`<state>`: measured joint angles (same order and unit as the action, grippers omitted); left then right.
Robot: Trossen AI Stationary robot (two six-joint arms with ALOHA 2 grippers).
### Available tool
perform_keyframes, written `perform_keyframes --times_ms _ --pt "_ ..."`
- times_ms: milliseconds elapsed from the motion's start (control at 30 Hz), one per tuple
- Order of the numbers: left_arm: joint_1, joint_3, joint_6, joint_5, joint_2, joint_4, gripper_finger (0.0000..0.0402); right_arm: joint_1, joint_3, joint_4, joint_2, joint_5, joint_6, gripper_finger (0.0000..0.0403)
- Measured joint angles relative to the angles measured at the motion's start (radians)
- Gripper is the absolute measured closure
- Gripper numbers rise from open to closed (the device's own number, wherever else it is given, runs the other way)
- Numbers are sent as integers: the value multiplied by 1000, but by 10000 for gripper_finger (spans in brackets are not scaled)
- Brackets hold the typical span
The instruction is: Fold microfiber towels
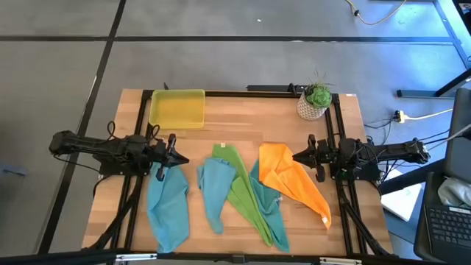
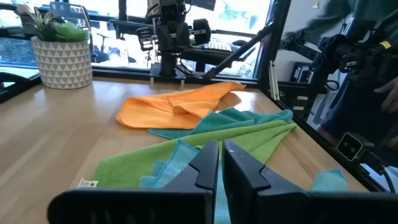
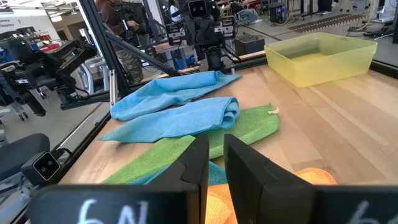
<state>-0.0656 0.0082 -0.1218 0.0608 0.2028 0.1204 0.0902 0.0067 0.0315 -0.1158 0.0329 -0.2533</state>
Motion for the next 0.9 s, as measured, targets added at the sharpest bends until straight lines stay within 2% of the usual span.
perform_keyframes --times_ms 733,767,900 --pt "0 0 0 0 0 0 388 0 0 0 0 0 0 350" --pt "0 0 0 0 0 0 388 0 0 0 0 1 21 350" --pt "0 0 0 0 0 0 388 0 0 1 0 20 282 350"
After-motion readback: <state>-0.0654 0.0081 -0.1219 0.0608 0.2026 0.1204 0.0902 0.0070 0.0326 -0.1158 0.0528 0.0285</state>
